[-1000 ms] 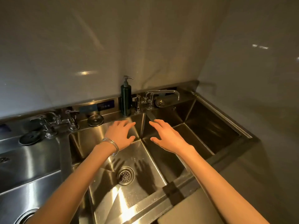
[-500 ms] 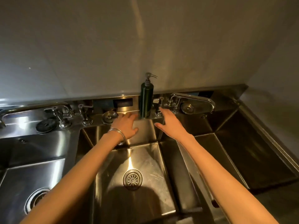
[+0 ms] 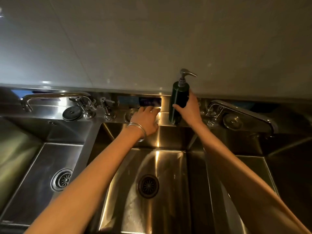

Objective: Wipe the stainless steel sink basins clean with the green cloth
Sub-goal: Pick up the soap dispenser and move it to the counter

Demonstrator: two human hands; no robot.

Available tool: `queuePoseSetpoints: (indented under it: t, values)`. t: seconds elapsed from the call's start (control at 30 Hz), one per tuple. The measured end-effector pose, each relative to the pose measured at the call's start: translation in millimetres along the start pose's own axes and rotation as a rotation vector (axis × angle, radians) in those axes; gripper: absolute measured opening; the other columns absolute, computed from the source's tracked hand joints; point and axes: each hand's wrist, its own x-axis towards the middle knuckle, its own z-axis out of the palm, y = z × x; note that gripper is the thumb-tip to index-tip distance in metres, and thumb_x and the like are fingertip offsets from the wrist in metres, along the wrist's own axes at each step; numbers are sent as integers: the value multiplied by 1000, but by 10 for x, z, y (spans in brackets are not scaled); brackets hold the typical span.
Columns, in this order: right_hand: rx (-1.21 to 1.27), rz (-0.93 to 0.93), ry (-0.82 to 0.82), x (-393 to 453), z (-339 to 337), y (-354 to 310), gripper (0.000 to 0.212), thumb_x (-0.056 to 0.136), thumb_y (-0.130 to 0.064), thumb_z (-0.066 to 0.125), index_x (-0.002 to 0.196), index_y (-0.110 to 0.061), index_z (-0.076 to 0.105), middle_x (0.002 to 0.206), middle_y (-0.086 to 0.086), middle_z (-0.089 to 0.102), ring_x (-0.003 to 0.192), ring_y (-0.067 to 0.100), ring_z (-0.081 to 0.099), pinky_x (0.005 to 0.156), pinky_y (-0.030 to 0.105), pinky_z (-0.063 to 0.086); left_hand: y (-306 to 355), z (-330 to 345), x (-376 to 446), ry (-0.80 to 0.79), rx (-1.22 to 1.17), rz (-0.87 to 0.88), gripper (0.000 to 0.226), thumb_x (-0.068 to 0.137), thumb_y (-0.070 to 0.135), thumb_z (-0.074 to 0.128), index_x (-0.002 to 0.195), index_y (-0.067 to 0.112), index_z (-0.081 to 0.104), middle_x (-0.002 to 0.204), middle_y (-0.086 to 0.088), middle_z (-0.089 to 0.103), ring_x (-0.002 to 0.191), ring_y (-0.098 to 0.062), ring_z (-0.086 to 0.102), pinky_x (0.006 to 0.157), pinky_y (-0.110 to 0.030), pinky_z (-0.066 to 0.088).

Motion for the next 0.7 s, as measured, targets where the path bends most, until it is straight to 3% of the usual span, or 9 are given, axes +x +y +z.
queuePoseSetpoints:
  t: [0.17, 0.27, 0.33, 0.5, 0.7]
  values:
    - [84, 58, -15, 185, 79, 71, 68, 75, -11, 74, 134, -11, 39, 136, 8, 48, 130, 24, 42, 109, 42, 34, -41, 37, -19, 16, 33, -17, 60, 91, 31, 50, 144, 23, 24, 148, -6, 29, 134, -29, 28, 107, -41, 31]
    - [16, 62, -32, 184, 89, 71, 63, 75, -13, 75, 129, -8, 43, 132, 9, 52, 126, 25, 46, 102, 33, 36, -95, 66, -103, 16, 34, -29, 63, 90, 32, 51, 145, 24, 22, 149, -6, 28, 136, -29, 26, 109, -42, 29]
    - [-43, 11, -55, 100, 99, 27, 64, 72, -17, 78, 126, -9, 44, 130, 8, 53, 124, 24, 47, 97, 30, 36, -138, 84, -192, 23, 28, -45, 64, 89, 32, 52, 145, 24, 21, 149, -5, 27, 136, -28, 25, 109, -41, 29]
    - [-281, -181, -187, -215, 139, -121, 71, 70, -38, 78, 128, -14, 44, 129, 5, 53, 119, 23, 51, 95, 37, 45, -299, 128, -481, 20, 34, -94, 67, 88, 35, 52, 146, 27, 19, 150, -5, 25, 135, -27, 27, 108, -40, 30]
    - [-221, -220, -316, -676, 345, -525, 71, 69, -47, 77, 125, -19, 44, 125, 0, 57, 111, 16, 56, 88, 33, 50, -549, 176, -1095, 36, 64, -122, 67, 87, 37, 50, 146, 26, 19, 149, -3, 28, 133, -26, 30, 105, -39, 34]
